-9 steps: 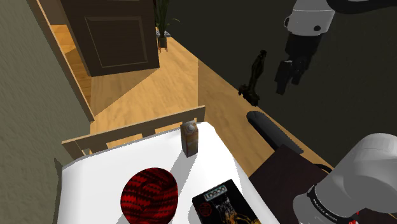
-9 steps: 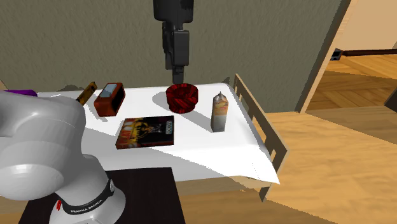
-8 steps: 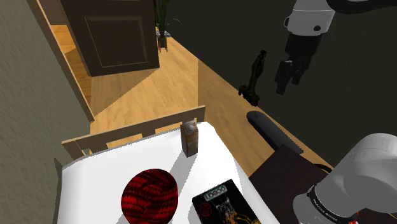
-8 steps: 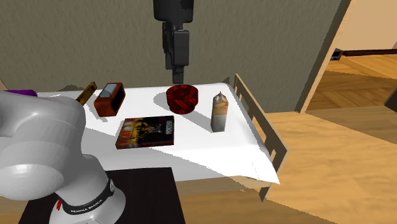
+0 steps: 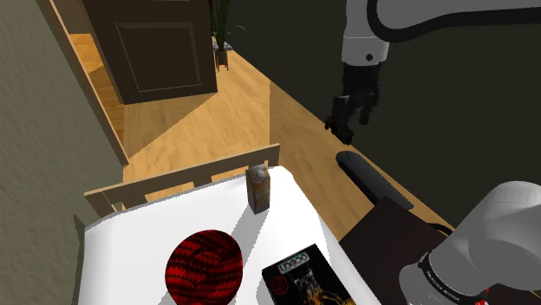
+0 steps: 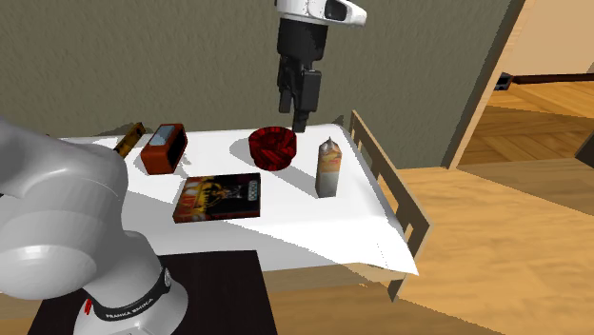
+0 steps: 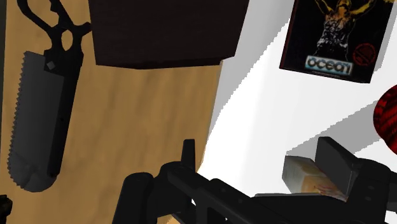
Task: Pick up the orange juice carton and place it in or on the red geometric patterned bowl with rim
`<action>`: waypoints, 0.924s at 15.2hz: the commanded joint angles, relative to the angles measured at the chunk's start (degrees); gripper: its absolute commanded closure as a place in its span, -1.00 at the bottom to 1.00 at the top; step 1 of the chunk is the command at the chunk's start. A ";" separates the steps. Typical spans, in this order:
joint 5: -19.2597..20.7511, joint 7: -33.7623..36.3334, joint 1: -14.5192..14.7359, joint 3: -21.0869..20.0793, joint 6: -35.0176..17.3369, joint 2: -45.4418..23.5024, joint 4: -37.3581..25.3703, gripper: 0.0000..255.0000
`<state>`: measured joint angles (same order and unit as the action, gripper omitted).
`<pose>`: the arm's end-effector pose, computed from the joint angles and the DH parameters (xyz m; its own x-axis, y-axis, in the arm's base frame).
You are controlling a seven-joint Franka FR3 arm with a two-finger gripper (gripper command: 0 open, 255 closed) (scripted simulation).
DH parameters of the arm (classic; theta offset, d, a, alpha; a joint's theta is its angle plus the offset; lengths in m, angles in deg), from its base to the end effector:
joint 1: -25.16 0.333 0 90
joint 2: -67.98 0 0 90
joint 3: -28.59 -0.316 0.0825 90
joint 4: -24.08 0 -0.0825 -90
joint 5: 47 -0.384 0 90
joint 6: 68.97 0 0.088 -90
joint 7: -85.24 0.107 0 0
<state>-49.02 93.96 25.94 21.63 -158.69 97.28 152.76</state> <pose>0.3744 0.0616 0.5458 0.9853 -0.0441 -0.1649 -0.0363 -0.9981 0.0501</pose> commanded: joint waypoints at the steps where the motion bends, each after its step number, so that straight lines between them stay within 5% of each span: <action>1: -0.72 1.90 0.31 -1.38 -1.79 -4.87 -2.11 -1.00; 14: -0.53 11.51 2.58 -6.21 -6.93 -35.69 -21.22 -1.00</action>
<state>-49.63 104.49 28.13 15.78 -165.95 64.02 133.79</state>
